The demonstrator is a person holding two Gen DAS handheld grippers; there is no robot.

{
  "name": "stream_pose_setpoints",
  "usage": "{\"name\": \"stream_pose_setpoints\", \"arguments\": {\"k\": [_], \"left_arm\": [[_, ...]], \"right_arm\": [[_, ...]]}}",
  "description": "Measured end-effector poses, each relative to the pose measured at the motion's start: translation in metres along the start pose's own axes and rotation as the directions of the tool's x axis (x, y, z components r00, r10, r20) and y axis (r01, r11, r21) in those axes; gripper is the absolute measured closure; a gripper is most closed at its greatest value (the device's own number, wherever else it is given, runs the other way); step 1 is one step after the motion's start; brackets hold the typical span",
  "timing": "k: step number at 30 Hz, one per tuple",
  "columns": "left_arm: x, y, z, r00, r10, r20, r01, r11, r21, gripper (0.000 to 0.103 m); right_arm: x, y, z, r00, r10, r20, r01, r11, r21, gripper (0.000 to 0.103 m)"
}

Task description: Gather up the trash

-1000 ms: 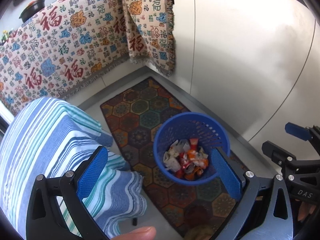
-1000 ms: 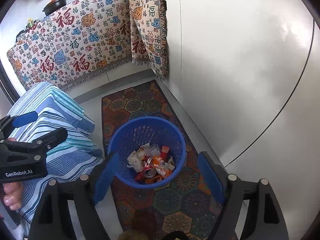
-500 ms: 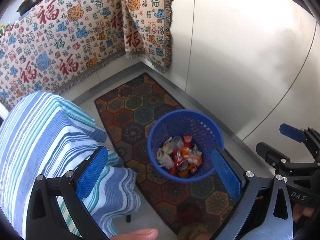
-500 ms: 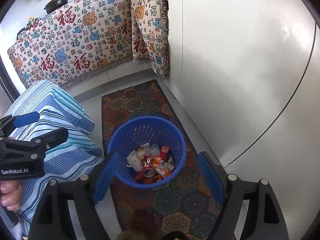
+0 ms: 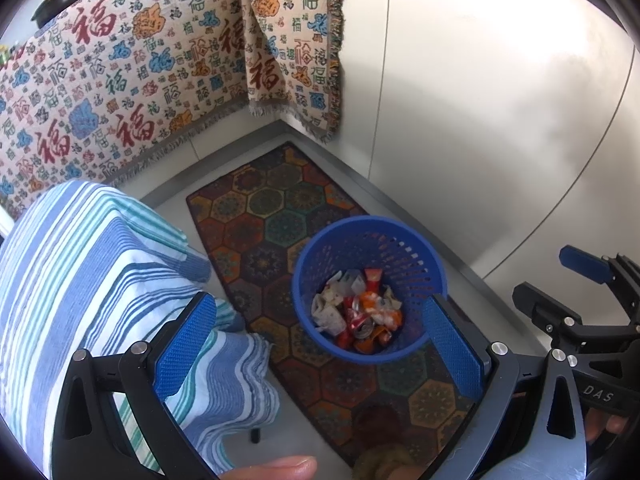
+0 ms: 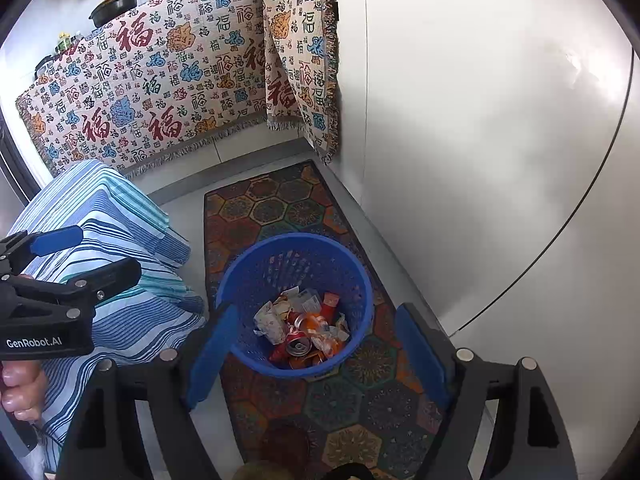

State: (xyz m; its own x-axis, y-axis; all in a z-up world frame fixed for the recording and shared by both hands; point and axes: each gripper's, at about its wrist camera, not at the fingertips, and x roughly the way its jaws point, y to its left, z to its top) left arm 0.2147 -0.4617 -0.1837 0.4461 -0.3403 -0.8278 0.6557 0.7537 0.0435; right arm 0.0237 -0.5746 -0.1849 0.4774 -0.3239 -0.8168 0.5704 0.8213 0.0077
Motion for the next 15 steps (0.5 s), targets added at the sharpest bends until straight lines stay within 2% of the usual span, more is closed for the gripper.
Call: {"name": "stream_pose_setpoints", "arguments": {"k": [15], "left_arm": [[0.0025,0.005,-0.0002,1.0,0.005,-0.005,-0.005,1.0,0.001,0.0]], "right_arm": [[0.0008,-0.0002,0.0012,1.0,0.0,-0.003,0.0,1.0,-0.003,0.02]]}}
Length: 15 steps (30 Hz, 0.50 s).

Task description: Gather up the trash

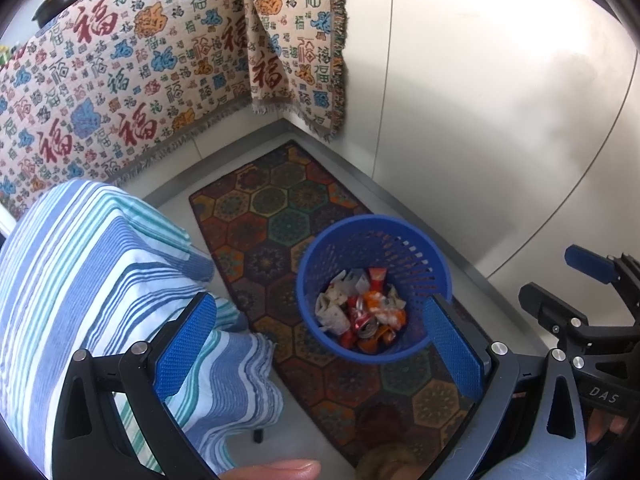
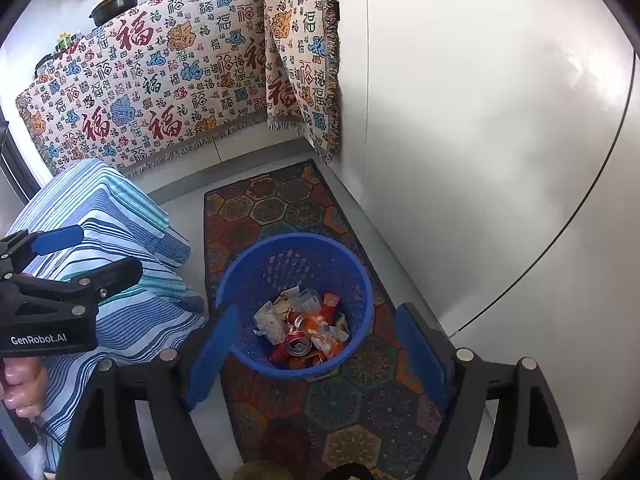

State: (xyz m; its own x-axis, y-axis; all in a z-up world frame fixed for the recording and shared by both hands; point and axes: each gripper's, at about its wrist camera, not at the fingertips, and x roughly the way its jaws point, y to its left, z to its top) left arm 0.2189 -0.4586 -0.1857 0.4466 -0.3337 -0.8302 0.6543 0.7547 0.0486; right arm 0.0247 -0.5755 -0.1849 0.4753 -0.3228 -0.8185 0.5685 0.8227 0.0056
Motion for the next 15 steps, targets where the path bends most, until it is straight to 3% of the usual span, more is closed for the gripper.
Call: {"name": "stream_pose_setpoints", "arguments": {"k": [15], "left_arm": [[0.0011,0.0017,-0.0013,0.999,-0.047,0.022,0.048,0.999,-0.025,0.0]], "right_arm": [[0.0016,0.0003,-0.0018,1.0,-0.004,-0.004,0.004,1.0,0.004,0.02]]}}
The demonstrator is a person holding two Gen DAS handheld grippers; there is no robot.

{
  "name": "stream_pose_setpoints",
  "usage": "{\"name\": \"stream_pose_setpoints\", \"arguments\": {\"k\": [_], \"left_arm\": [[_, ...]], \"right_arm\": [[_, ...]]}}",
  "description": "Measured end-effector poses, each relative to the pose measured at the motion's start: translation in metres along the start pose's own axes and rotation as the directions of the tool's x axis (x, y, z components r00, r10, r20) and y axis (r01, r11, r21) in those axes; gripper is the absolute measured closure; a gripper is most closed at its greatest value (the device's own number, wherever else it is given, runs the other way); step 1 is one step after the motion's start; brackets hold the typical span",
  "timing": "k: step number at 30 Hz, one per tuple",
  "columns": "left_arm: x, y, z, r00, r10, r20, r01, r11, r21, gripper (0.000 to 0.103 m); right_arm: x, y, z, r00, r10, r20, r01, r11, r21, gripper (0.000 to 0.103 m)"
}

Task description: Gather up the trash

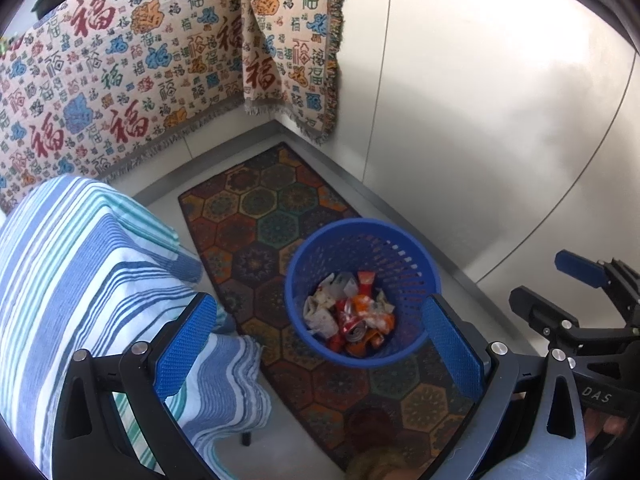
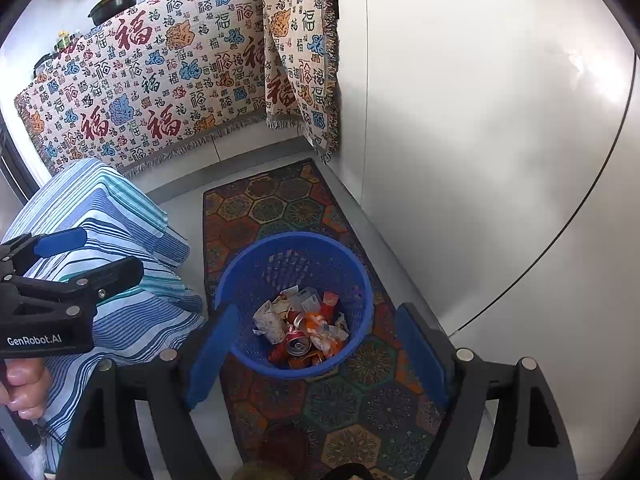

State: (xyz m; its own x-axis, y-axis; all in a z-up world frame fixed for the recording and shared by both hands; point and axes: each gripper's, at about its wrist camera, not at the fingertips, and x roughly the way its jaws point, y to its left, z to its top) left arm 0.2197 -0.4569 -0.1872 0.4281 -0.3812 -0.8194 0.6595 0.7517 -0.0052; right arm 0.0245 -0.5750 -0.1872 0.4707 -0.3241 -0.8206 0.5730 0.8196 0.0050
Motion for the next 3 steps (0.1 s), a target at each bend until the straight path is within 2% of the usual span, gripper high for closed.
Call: {"name": "stream_pose_setpoints", "arguments": {"k": [3], "left_arm": [[-0.0027,-0.0031,-0.0017,1.0,-0.002,0.018,0.002,1.0,0.011,0.0]], "right_arm": [[0.0007,0.0006,-0.0009,1.0,-0.001,-0.001,0.001,1.0,0.003,0.02]]}}
